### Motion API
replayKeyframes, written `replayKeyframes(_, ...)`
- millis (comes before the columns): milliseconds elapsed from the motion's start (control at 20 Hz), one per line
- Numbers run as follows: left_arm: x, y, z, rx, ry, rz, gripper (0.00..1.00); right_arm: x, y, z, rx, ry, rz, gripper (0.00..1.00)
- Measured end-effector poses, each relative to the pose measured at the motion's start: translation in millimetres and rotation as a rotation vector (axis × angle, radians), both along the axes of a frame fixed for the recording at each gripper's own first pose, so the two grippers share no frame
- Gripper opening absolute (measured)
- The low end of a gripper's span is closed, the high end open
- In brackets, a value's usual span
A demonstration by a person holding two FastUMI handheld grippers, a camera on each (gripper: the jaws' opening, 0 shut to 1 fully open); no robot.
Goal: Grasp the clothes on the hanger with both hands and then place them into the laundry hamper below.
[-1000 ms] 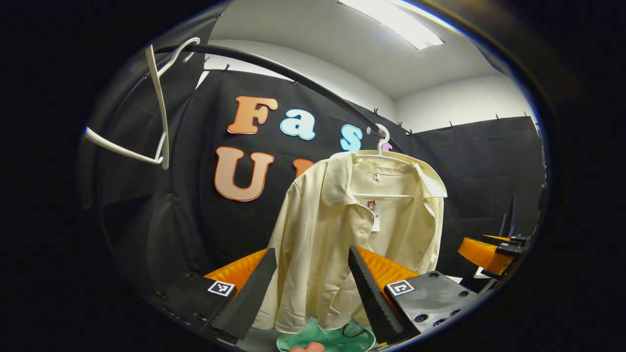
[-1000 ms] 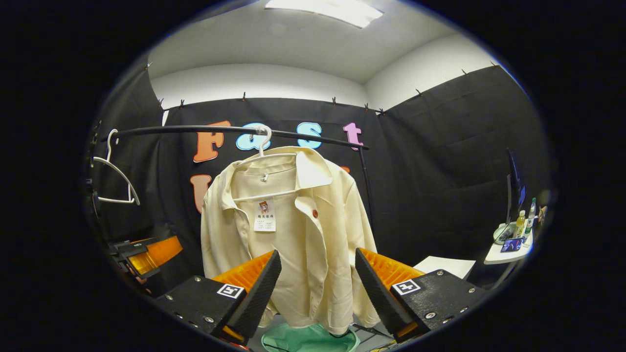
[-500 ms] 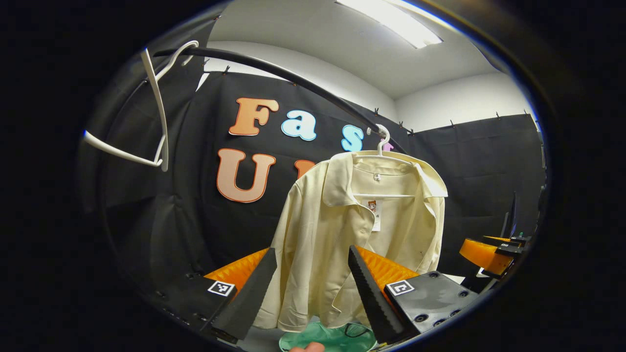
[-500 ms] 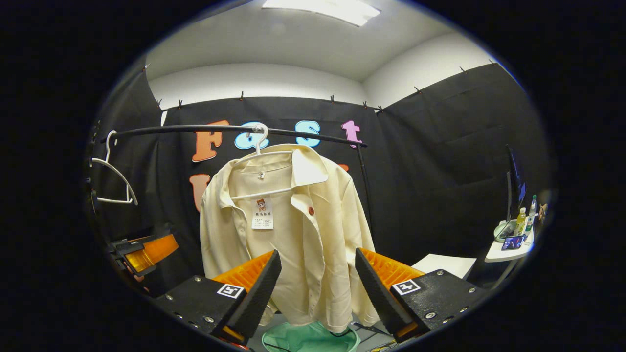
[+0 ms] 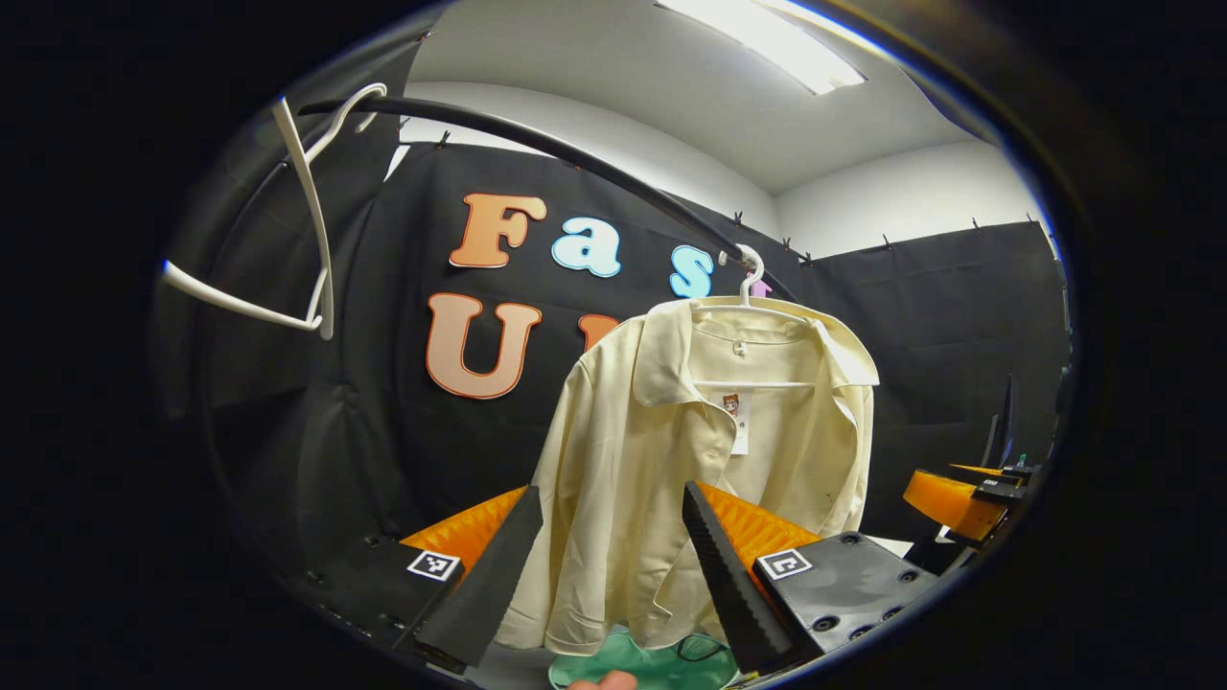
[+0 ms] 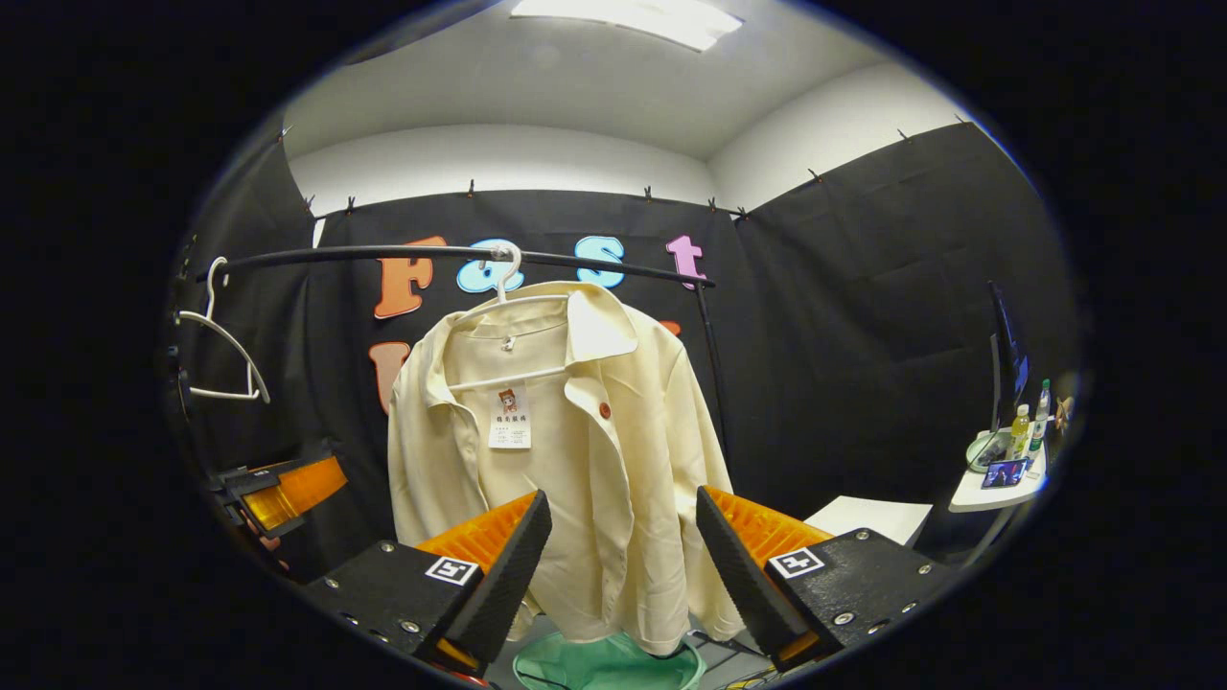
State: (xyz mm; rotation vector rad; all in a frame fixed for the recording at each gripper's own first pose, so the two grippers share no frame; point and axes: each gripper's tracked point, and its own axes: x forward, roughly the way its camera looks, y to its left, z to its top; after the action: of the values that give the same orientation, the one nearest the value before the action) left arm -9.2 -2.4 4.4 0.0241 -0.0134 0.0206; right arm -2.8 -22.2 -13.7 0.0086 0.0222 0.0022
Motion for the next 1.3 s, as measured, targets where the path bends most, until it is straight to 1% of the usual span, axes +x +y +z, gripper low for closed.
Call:
replayKeyframes(150, 0.6, 0.7, -0.4, 0.007, 0.003, 0.002, 0.96, 7.6, -0.3, 0.3, -0.007, -0.005, 0.003, 0.94)
replayKeyframes(300, -3.0, 2.7, 1.5, 0.012, -0.001, 0.008, 0.96, 28.5, -0.1, 7.8, -0.022, -0.021, -0.004, 0.94)
replayKeyframes(500, -7.6, 3.0, 0.3, 0.022, 0.01, 0.009, 0.96, 75.0, -3.2, -0.3, -0.056, 0.011, -0.059, 0.94)
replayKeyframes(650, -9.0, 5.1, 0.8, 0.026, 0.009, 0.018, 0.96, 110.9, 11.0, -14.4, -0.037, 0.047, -0.039, 0.95)
replayKeyframes(850, -7.4, 9.1, -3.8, 0.003, 0.021, 0.031, 0.96, 158.5, 15.6, -33.3, -0.031, 0.087, -0.046, 0.94)
replayKeyframes(1050, -9.4, 20.0, -1.8, -0.002, 0.013, 0.057, 0.97, 195.8, 6.8, -46.6, -0.071, 0.112, -0.139, 0.95)
replayKeyframes(1100, -10.7, 22.4, -1.5, -0.006, 0.01, 0.062, 0.93, 203.0, 4.1, -46.7, -0.079, 0.106, -0.164, 0.94)
replayKeyframes(1150, -11.6, 23.8, -1.8, -0.011, 0.01, 0.063, 0.97, 210.0, 2.0, -46.7, -0.088, 0.101, -0.183, 0.94)
replayKeyframes(1300, -11.5, 25.6, -2.5, -0.016, 0.011, 0.059, 0.97, 221.1, -4.8, -46.4, -0.109, 0.1, -0.206, 0.94)
